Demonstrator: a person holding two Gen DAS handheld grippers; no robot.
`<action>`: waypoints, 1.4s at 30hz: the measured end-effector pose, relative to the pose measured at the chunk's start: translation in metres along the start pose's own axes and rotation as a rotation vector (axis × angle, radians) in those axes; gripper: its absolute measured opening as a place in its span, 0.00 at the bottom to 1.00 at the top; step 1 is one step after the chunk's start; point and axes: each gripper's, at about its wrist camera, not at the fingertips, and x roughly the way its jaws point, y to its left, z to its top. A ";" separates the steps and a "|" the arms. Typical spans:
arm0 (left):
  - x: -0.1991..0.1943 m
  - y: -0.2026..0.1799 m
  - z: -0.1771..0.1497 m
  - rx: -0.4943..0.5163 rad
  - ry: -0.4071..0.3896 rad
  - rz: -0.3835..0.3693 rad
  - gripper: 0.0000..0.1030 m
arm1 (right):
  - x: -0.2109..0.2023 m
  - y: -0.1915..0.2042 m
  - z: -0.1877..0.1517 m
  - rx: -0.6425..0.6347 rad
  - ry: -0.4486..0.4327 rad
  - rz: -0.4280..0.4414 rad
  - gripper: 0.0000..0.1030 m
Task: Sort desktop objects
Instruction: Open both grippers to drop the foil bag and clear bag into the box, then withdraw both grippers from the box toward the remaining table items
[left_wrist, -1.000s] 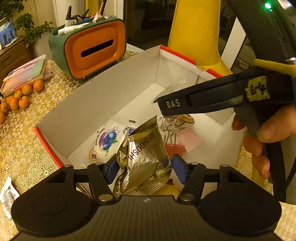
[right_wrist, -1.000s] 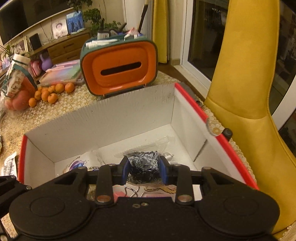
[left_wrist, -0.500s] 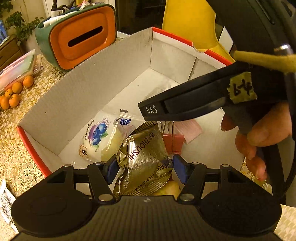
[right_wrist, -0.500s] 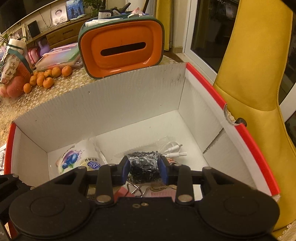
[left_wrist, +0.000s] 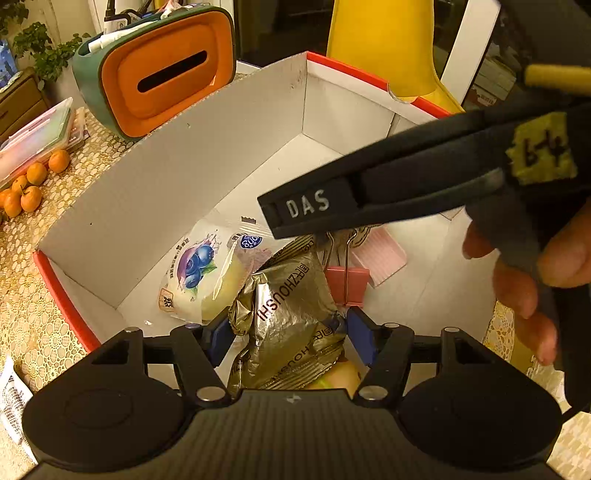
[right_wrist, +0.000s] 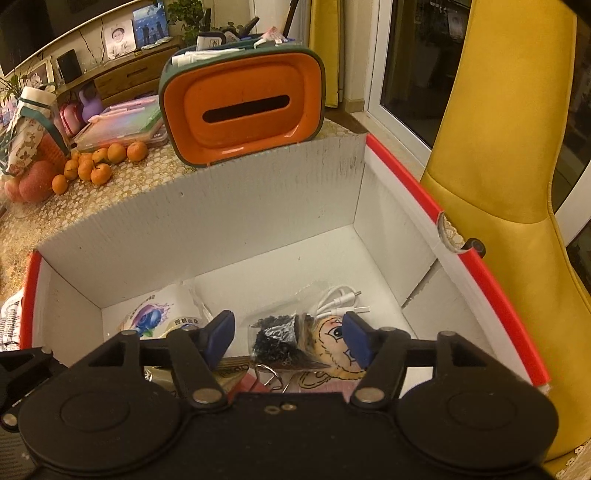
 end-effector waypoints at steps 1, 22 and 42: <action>-0.001 0.000 0.000 -0.001 -0.002 0.003 0.62 | -0.003 0.000 0.001 0.004 -0.006 0.002 0.64; -0.049 0.000 -0.010 -0.019 -0.101 0.006 0.91 | -0.061 -0.002 -0.004 0.013 -0.077 0.032 0.66; -0.145 0.033 -0.072 -0.110 -0.256 -0.024 0.91 | -0.142 0.048 -0.039 -0.096 -0.147 0.066 0.67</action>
